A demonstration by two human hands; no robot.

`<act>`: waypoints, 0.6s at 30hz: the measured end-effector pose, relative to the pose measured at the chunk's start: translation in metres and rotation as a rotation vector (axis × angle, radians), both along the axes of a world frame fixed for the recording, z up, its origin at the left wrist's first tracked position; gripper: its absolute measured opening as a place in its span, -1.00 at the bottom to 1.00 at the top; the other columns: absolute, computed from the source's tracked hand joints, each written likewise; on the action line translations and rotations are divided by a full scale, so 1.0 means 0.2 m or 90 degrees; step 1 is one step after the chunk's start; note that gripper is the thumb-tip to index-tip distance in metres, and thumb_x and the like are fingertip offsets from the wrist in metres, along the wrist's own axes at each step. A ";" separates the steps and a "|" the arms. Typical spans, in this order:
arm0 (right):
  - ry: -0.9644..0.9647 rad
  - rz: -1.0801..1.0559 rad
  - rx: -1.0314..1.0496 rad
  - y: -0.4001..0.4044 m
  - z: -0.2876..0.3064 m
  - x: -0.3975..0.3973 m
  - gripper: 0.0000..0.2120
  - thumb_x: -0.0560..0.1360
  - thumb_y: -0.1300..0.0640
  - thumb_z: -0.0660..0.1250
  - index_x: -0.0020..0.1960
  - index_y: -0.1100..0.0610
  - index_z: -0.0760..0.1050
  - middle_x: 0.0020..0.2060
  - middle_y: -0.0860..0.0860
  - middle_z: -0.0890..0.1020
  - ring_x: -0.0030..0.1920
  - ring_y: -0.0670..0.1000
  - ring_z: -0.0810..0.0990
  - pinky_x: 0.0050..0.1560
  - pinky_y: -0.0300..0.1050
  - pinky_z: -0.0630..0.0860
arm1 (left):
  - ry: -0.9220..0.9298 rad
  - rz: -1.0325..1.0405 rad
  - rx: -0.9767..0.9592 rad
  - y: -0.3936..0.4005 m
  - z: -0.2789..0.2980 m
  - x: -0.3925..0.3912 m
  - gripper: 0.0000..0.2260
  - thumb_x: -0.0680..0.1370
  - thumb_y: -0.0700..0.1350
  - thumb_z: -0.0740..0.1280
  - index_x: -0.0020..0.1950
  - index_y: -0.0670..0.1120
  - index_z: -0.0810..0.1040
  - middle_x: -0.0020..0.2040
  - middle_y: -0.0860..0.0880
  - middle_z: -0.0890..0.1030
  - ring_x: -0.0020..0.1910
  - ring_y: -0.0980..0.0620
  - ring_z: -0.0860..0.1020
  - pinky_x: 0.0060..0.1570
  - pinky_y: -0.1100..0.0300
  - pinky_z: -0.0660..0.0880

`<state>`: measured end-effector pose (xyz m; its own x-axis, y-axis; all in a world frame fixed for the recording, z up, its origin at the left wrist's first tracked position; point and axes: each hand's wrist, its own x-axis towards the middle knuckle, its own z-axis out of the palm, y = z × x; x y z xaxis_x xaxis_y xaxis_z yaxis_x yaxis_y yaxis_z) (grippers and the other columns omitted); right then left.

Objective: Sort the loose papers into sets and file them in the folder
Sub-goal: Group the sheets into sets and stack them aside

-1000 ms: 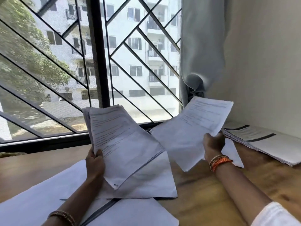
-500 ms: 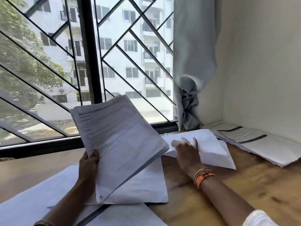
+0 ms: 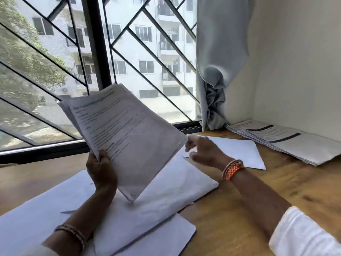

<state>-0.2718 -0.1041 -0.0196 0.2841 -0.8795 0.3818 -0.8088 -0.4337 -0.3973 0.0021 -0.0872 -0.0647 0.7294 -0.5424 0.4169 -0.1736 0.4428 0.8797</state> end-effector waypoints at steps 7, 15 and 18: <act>0.103 -0.153 0.230 -0.19 -0.15 -0.48 -0.06 0.41 -0.09 0.42 0.56 0.05 -0.08 0.55 0.04 0.05 0.53 0.05 0.07 0.49 0.19 -0.11 | -0.015 0.030 0.190 -0.01 -0.04 0.02 -0.71 0.58 -0.19 0.18 0.24 -0.21 0.52 0.18 -0.28 0.56 0.18 -0.28 0.50 0.14 -0.03 0.41; 0.316 -0.100 0.131 -0.24 -0.05 -0.47 -0.77 0.50 -0.07 0.29 -0.06 0.09 0.55 -0.12 0.03 0.60 0.03 0.12 0.55 -0.12 -0.09 0.41 | -0.067 0.038 0.171 0.00 -0.04 0.00 -0.74 0.57 -0.19 0.18 0.19 -0.24 0.53 0.14 -0.29 0.57 0.13 -0.27 0.52 0.05 -0.01 0.43; 0.461 -0.180 0.035 -0.26 -0.06 -0.41 -0.76 0.45 0.08 0.33 0.09 0.11 0.51 0.05 0.12 0.57 0.12 0.17 0.53 -0.05 -0.08 0.41 | -0.077 0.030 0.160 0.00 -0.04 0.00 -0.73 0.57 -0.21 0.18 0.23 -0.23 0.52 0.16 -0.27 0.57 0.14 -0.24 0.52 0.06 0.01 0.43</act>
